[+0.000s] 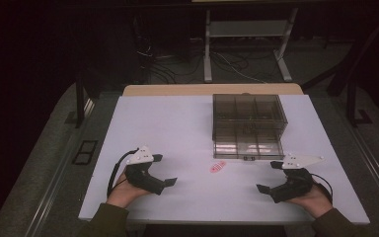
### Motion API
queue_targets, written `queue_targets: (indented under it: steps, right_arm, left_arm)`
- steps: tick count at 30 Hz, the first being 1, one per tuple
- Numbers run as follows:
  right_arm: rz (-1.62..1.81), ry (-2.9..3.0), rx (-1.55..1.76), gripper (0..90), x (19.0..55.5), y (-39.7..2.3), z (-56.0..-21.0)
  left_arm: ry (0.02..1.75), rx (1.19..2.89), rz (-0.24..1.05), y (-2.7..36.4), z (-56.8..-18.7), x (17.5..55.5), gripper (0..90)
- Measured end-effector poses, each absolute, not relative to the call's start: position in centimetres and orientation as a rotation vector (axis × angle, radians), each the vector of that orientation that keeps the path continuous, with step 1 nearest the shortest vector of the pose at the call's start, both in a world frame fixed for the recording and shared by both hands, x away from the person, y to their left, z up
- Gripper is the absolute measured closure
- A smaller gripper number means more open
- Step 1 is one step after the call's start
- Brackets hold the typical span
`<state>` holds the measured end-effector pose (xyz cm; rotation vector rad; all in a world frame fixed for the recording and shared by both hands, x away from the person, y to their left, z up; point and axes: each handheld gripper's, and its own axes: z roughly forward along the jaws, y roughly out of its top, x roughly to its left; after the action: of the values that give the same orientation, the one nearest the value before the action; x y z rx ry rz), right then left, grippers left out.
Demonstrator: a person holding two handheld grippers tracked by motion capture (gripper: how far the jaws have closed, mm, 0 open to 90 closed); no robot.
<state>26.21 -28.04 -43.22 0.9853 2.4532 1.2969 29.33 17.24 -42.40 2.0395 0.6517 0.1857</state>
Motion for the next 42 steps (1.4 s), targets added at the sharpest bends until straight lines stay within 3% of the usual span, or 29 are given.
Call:
queue_targets:
  steps: [42]
  right_arm:
    - [1.332,2.474,0.977,0.4,26.31,-28.22,-43.25]
  left_arm:
    - [0.661,2.007,0.174,16.59,-42.21,30.16,0.0]
